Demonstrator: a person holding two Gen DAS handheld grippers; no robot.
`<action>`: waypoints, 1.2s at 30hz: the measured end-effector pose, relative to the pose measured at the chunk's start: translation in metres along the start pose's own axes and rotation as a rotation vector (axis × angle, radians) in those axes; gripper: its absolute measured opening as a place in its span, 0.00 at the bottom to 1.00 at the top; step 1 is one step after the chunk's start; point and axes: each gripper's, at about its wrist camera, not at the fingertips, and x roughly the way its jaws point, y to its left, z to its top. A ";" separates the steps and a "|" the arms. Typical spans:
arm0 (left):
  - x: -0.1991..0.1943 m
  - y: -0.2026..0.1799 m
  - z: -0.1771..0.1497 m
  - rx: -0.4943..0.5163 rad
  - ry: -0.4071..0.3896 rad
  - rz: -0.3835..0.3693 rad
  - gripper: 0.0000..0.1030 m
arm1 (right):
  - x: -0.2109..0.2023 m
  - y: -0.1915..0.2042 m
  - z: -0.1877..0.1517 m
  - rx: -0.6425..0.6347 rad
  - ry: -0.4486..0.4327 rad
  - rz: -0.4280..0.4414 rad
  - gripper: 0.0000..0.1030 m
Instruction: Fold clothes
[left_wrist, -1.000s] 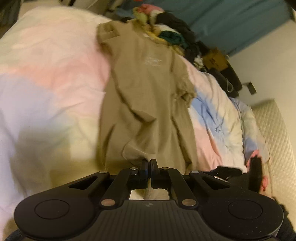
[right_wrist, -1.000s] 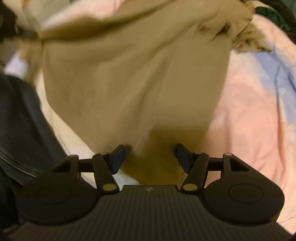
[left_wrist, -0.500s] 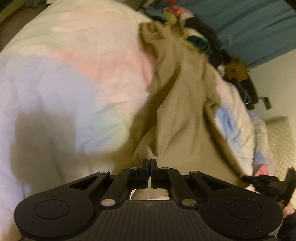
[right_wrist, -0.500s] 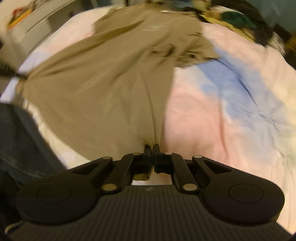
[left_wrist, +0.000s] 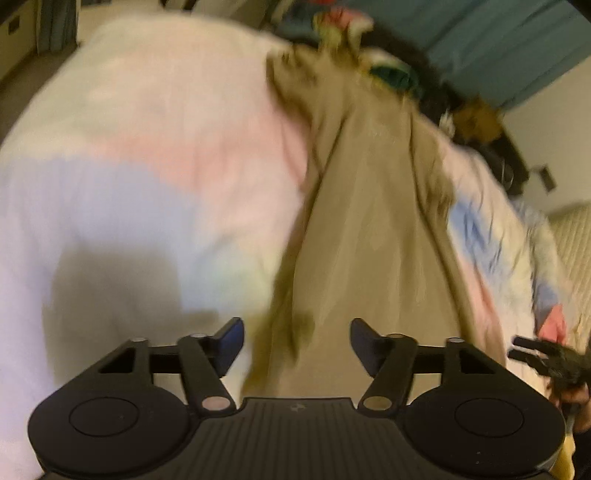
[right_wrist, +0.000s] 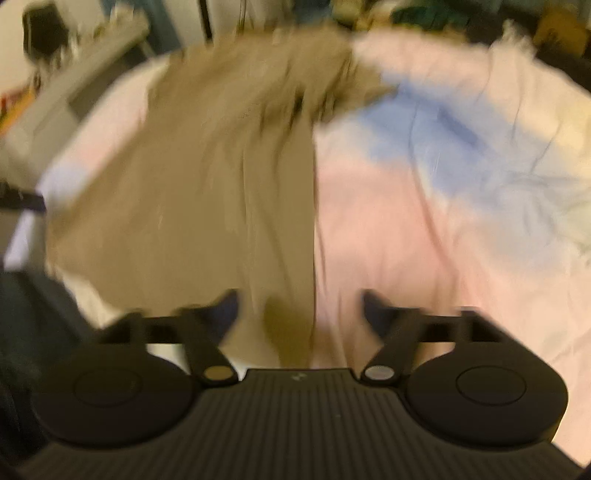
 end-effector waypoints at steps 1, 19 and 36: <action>0.002 0.001 0.010 -0.028 -0.033 -0.011 0.74 | -0.003 0.004 0.009 0.020 -0.048 0.002 0.79; 0.195 -0.021 0.169 -0.293 -0.441 0.032 0.76 | 0.158 0.052 0.074 0.222 -0.434 0.021 0.79; 0.279 -0.223 0.127 0.725 -0.388 0.432 0.07 | 0.169 -0.025 0.070 0.599 -0.520 0.014 0.80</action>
